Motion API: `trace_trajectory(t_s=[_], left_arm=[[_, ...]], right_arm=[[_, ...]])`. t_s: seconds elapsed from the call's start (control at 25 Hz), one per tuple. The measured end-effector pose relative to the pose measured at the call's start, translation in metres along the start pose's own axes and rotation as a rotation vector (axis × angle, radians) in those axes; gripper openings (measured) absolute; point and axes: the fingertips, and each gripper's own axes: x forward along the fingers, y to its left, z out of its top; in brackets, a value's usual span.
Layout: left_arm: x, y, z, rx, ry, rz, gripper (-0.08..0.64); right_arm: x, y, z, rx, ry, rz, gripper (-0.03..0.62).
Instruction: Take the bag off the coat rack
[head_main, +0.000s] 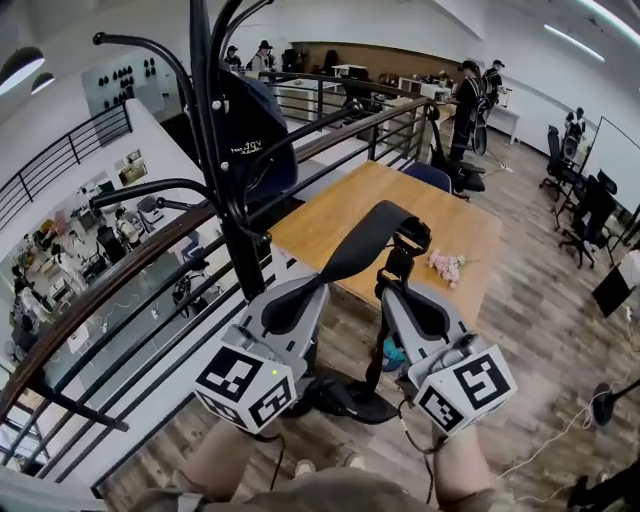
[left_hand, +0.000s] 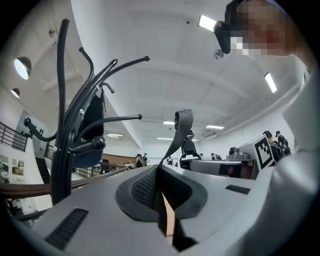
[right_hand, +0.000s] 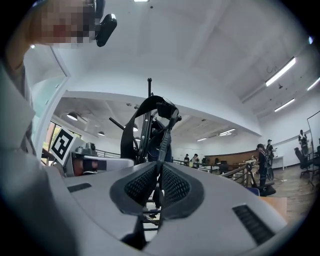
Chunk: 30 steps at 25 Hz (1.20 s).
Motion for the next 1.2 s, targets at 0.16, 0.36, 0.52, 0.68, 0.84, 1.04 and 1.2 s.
trace_trajectory(t_s=[0.16,0.36,0.52,0.68,0.84,1.04,1.2], left_arm=[[0.016,-0.025,-0.01,-0.032,0.032,-0.094,0.017],[0.032,-0.05,-0.022,-0.042,0.072,-0.194,0.017],[0.046,-0.074,-0.041,-0.047,0.117,-0.268,0.017],[0.057,-0.095,-0.061,-0.029,0.157,-0.323,0.017],[0.057,-0.109,-0.084,-0.027,0.214,-0.356,0.017],[0.055,-0.118,-0.126,-0.009,0.303,-0.389,0.017],[0.047,-0.122,-0.162,-0.025,0.379,-0.391,0.017]], right_arm=[[-0.03,-0.015,-0.001,-0.004,0.028,-0.096,0.048],[-0.065,-0.027,-0.008,-0.018,0.079,-0.205,0.048],[-0.097,-0.041,-0.021,-0.005,0.116,-0.289,0.048],[-0.121,-0.05,-0.035,0.007,0.156,-0.347,0.048],[-0.141,-0.051,-0.055,0.051,0.188,-0.38,0.048],[-0.167,-0.059,-0.089,0.092,0.254,-0.409,0.048],[-0.188,-0.064,-0.123,0.122,0.323,-0.438,0.048]])
